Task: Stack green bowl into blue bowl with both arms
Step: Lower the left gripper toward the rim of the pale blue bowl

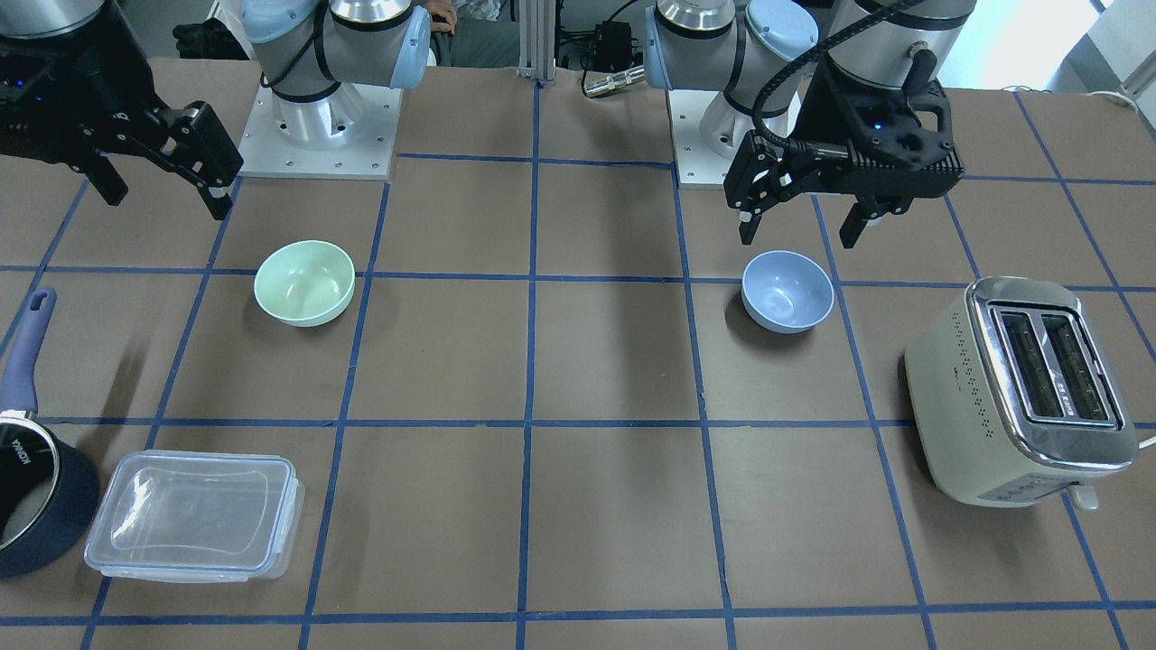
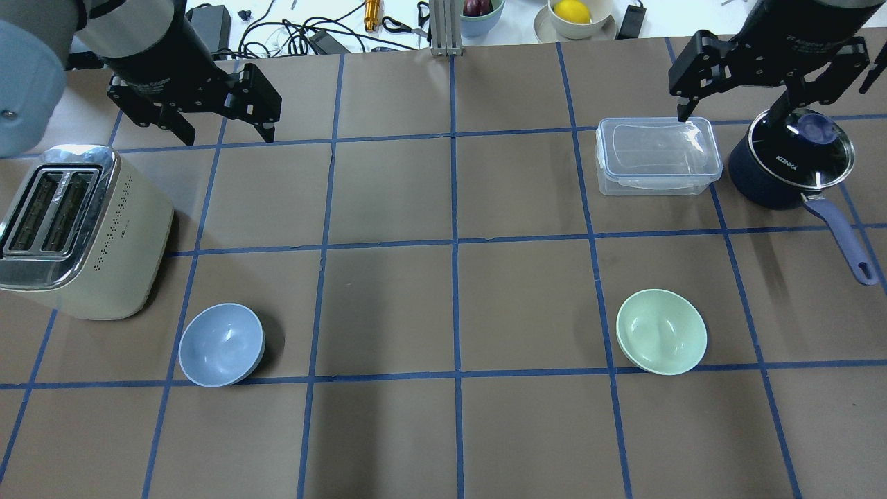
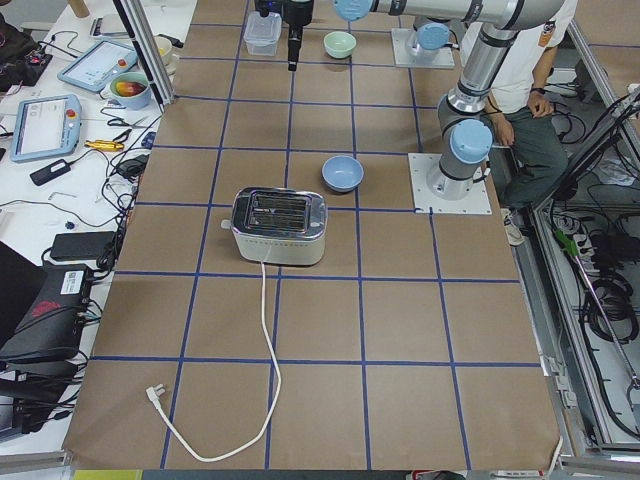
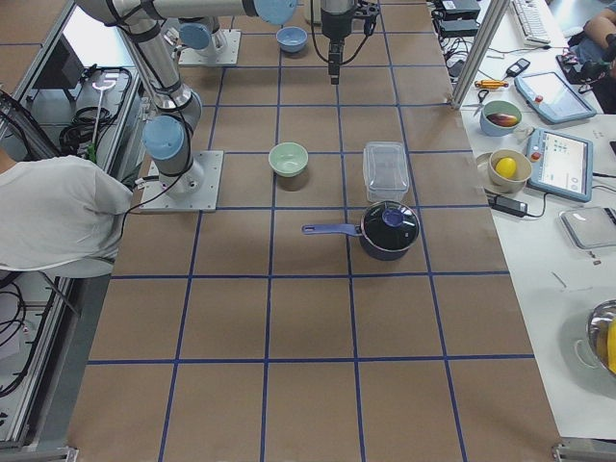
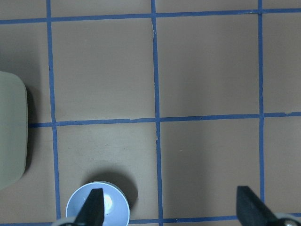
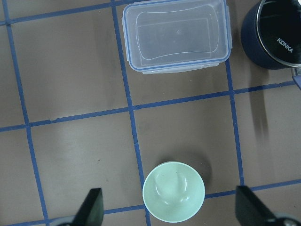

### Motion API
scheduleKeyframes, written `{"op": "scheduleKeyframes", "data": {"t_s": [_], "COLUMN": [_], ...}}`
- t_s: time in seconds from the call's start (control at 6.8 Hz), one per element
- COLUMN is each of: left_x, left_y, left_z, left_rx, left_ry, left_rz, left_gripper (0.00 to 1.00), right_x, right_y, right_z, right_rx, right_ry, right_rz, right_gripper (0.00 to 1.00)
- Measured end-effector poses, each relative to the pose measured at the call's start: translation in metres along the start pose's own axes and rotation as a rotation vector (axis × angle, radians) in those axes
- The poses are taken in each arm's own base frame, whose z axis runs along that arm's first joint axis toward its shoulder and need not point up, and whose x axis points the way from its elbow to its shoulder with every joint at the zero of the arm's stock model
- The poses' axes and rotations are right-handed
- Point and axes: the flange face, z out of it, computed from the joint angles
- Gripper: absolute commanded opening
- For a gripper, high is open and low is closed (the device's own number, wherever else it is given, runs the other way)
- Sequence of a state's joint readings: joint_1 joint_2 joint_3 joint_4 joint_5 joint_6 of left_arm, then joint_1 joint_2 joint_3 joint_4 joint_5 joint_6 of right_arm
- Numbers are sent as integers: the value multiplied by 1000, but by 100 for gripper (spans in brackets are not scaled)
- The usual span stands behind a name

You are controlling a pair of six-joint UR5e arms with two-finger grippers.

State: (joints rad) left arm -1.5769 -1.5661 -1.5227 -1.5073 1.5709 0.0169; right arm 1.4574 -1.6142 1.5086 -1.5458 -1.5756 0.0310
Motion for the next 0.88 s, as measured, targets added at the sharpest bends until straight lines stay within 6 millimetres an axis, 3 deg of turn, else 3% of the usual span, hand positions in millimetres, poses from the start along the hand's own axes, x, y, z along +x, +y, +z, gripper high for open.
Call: {"op": "scheduleKeyframes", "data": {"t_s": [0.44,0.59,0.74,0.88], "left_x": [2,2,2,-1], "left_y": [3,10,22,34], "left_z": [3,15,46,89], "left_rx": [-11,-38,-85,-130], "left_ry": [0,-2,-6,-9], "left_rz": [3,5,3,-7], "left_gripper": [100,100,100,100], "right_x": [-8,-8,-9,-9], "right_y": [4,4,4,5], "right_z": [5,6,6,6], "right_rx": [-39,-43,-45,-46], "right_ry": [-48,-52,-53,-53], "right_rz": [-75,-78,-78,-78], "right_gripper": [100,100,100,100]}}
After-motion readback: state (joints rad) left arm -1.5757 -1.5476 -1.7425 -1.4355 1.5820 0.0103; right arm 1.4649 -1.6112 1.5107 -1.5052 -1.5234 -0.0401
